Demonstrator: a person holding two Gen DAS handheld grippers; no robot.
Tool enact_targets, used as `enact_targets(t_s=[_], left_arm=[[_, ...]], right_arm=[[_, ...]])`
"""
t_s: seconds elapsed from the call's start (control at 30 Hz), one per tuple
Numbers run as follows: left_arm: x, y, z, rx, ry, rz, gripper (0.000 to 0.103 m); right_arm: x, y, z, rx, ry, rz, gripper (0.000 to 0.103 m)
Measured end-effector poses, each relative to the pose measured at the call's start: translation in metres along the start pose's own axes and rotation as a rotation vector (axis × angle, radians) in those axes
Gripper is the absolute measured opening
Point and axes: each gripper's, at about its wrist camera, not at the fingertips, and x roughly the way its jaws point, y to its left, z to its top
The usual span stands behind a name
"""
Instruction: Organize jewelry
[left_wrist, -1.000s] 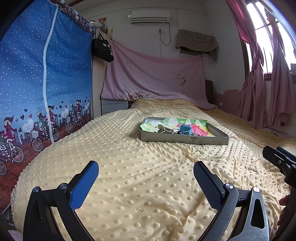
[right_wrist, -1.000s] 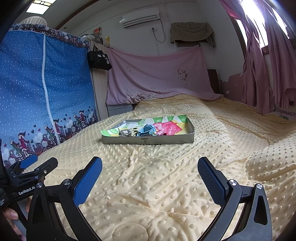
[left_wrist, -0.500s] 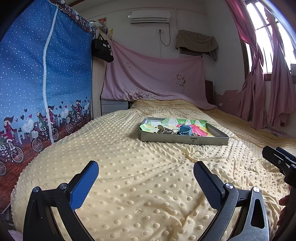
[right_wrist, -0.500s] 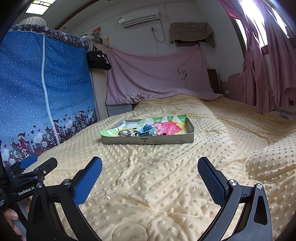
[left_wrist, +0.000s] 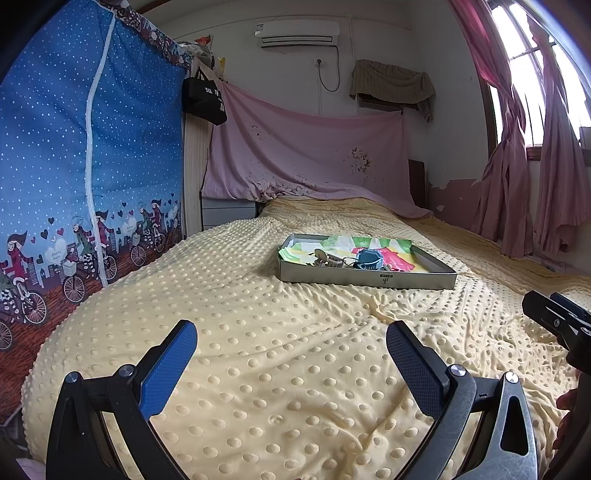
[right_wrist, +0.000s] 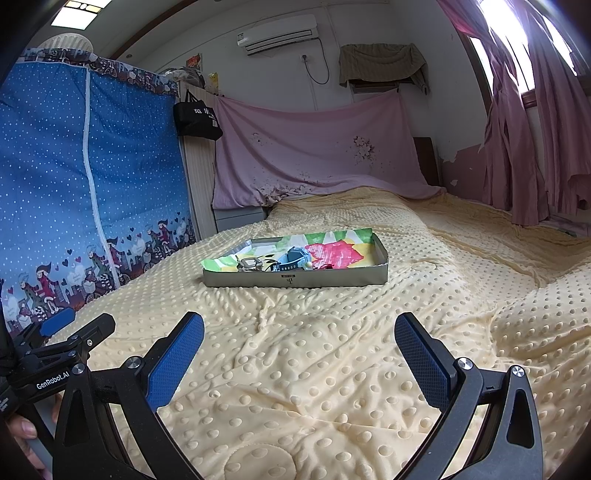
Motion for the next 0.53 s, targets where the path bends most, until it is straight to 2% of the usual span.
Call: enact_targets(t_s=[0.53], left_arm=[[-0.0029,0.0005,-0.0001,0.011,-0.018,0.006,0.103]], right_arm=[[-0.0006,-0.0004,-0.0003,0.003,-0.003,0.002,0.101]])
